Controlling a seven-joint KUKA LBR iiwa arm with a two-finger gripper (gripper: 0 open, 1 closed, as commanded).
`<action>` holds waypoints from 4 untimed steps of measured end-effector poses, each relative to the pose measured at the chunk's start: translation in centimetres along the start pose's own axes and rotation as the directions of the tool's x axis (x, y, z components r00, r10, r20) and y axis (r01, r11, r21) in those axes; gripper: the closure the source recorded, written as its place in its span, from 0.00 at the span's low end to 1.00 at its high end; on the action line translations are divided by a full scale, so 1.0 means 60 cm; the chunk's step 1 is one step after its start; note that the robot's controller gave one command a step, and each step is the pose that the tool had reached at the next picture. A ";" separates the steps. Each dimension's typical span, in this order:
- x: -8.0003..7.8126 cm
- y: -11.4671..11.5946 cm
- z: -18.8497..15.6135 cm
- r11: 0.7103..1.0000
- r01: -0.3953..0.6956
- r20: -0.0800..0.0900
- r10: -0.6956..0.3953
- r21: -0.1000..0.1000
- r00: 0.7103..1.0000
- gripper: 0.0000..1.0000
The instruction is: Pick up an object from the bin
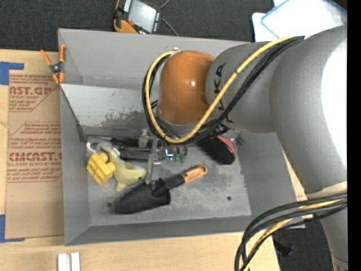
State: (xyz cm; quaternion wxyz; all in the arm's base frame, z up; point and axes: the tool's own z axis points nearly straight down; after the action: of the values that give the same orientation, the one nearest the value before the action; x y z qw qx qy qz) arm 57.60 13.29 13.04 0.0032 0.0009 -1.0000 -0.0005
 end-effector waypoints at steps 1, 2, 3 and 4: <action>-0.003 -0.001 -0.008 1.000 -0.001 0.007 0.001 -0.001 1.000 0.00; 0.065 0.079 0.103 0.987 -0.159 0.001 0.159 -0.003 0.987 0.00; 0.053 0.080 0.102 0.914 -0.405 -0.007 0.405 0.000 0.914 0.00; 0.082 -0.037 0.101 0.994 -0.106 0.003 0.106 -0.001 0.994 0.00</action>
Offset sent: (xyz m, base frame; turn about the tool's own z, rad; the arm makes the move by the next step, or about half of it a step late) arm -0.0375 0.0442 -0.0604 0.1638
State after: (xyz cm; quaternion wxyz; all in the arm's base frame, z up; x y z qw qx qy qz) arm 52.64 11.07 7.04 0.0018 -0.0521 -0.9986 -0.0008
